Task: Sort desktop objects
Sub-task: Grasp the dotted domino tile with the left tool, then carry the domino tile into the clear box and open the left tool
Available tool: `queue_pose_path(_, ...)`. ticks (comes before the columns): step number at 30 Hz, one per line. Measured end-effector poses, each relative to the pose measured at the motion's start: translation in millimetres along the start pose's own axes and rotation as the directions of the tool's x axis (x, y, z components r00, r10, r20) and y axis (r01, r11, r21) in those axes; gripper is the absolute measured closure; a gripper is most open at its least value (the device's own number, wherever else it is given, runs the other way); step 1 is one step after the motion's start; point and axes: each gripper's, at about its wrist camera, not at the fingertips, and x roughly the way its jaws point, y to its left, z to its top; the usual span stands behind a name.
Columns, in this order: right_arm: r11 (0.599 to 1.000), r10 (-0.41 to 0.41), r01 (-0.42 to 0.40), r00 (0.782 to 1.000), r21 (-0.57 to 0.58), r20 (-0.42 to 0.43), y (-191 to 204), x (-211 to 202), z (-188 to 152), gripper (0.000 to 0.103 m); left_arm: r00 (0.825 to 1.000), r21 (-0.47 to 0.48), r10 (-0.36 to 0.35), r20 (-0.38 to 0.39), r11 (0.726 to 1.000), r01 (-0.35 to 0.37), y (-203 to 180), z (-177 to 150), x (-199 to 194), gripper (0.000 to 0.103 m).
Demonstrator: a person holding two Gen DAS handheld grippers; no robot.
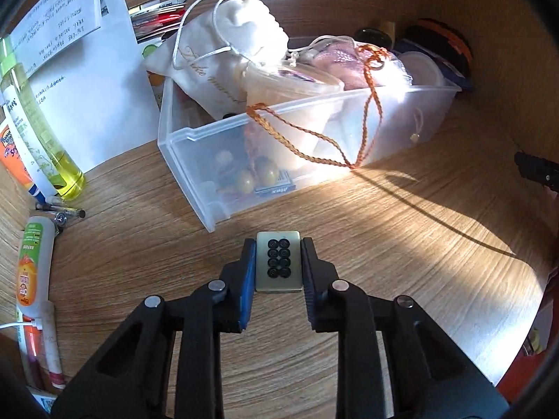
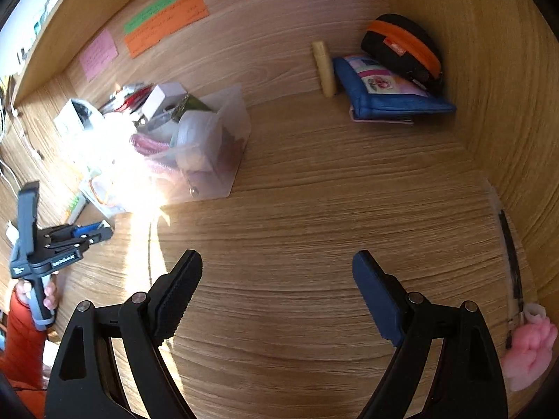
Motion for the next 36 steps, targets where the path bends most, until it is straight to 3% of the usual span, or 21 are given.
queue_pose_path(8, 0.991, 0.049, -0.05, 0.999, -0.126, -0.009, 44.5, 8.1, -2.7, 0.017, 1.0, -0.038, -0.02, 0.011, 0.999, 0.021, 3.3, -8.2, -12.8, 0.079)
queue_pose_path(16, 0.979, 0.081, -0.082, 0.997, -0.188, -0.013, 68.4, 11.0, 3.9, 0.017, 0.994, -0.054, -0.056, 0.096, 0.997, 0.061, -1.6, -7.7, -48.0, 0.079)
queue_pose_path(21, 0.969, 0.103, -0.1, 0.995, -0.224, 0.0, 81.6, 13.3, 13.5, 0.017, 0.984, -0.06, -0.073, 0.16, 0.995, 0.083, -17.7, 21.2, -61.9, 0.079)
queue_pose_path(23, 0.966, 0.104, -0.099, 0.994, -0.241, 0.011, 86.9, 14.3, 17.5, 0.017, 0.978, -0.061, -0.076, 0.194, 0.994, 0.09, -7.7, 28.3, -77.4, 0.079)
queue_pose_path(29, 0.949, 0.09, -0.071, 0.995, -0.306, 0.047, 103.5, 16.5, 32.9, 0.017, 0.969, -0.064, -0.062, 0.239, 0.995, 0.079, 17.8, 60.8, -67.9, 0.079)
queue_pose_path(36, 0.935, 0.073, -0.036, 0.993, -0.352, 0.094, 120.3, 21.8, 60.3, 0.017, 0.973, -0.128, -0.053, 0.226, 0.988, 0.084, 34.9, 74.3, -40.3, 0.079)
